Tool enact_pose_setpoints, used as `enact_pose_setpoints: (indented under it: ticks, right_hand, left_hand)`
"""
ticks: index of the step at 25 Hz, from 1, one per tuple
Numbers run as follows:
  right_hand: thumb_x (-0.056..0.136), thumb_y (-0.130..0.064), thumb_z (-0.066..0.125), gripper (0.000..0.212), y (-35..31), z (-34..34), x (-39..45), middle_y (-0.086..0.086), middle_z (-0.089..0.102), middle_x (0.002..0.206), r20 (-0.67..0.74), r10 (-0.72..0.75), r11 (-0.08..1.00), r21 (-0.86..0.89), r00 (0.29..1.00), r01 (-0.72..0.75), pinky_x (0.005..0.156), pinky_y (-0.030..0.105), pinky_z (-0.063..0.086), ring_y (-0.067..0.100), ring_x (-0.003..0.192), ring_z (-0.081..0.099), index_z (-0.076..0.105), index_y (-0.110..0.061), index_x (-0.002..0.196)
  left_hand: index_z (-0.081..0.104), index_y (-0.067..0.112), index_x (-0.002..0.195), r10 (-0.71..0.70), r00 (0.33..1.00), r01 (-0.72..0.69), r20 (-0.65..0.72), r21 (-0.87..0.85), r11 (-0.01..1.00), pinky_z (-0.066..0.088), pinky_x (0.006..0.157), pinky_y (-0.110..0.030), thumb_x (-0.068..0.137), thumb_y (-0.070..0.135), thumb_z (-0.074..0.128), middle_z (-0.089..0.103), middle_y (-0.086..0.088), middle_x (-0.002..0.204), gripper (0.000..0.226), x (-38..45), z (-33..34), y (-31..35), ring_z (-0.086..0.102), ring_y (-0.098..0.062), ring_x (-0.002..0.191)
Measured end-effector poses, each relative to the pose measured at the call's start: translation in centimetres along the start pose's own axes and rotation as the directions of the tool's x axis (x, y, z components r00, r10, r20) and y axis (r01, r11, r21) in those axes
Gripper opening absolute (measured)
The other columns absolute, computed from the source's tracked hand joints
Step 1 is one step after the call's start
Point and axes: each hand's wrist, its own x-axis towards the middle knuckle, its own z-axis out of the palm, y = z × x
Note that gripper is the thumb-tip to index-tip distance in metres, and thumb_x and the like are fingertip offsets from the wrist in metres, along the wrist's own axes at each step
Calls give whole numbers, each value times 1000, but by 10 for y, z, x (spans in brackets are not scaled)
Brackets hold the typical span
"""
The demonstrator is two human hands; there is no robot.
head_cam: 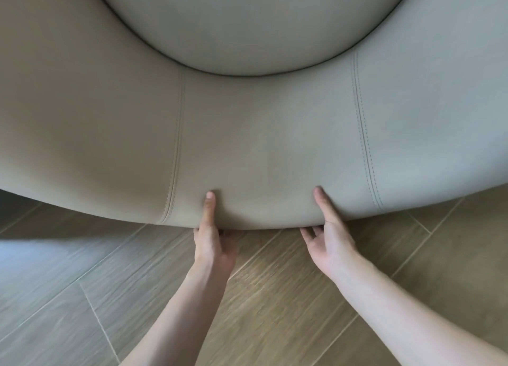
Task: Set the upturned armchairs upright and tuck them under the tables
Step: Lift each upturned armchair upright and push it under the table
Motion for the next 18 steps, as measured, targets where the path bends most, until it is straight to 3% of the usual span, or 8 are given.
enact_pose_setpoints:
  ticks: [1,5,9,10,14,18]
  right_hand:
    - [53,-32,89,93,0,-1,3,-10,63,133,3,-3,1000,20,1000,3,110,40,40,13,127,54,51,-31,138]
    - [47,-30,91,93,-2,-5,6,-6,65,131,-10,-15,1000,13,1000,15,108,42,45,16,122,59,54,-27,133]
    - [50,-28,90,85,-12,-13,-10,0,66,127,-39,-6,1000,-22,999,5,106,46,48,19,117,62,57,-23,128]
    - [50,-29,89,81,-16,-15,-20,0,67,126,-49,-2,999,-38,999,0,105,46,49,20,116,62,58,-23,125]
    - [51,-30,88,65,-34,-27,-75,0,67,124,-79,5,994,-106,997,-14,102,45,50,19,110,64,60,-26,110]
    - [54,-34,89,61,-59,-27,-147,-1,66,126,-122,5,984,-174,992,-27,101,46,51,22,114,63,60,-28,107]
  left_hand:
    - [62,24,122,6,1000,-6,-2,3,1000,59,75,-29,64,44,91,72,5,122,68,2,0,-1,70,-12,105]
    - [64,19,108,14,1000,-13,-21,52,999,60,57,-28,65,43,91,69,1,116,56,3,0,2,67,-16,101]
    - [64,16,102,0,999,3,-42,58,998,55,99,-40,57,37,91,68,-1,121,56,-17,-3,6,66,-19,106]
    - [65,15,105,-4,999,6,-41,45,999,53,103,-41,54,35,90,69,-1,123,60,-28,-4,6,66,-20,109]
    - [66,12,110,-33,996,35,-87,15,999,54,101,-40,53,29,90,70,-2,123,64,-84,-11,13,68,-19,107]
    - [63,9,122,-57,984,66,-166,46,997,52,103,-42,72,26,89,68,-5,127,59,-155,-13,31,67,-20,108]
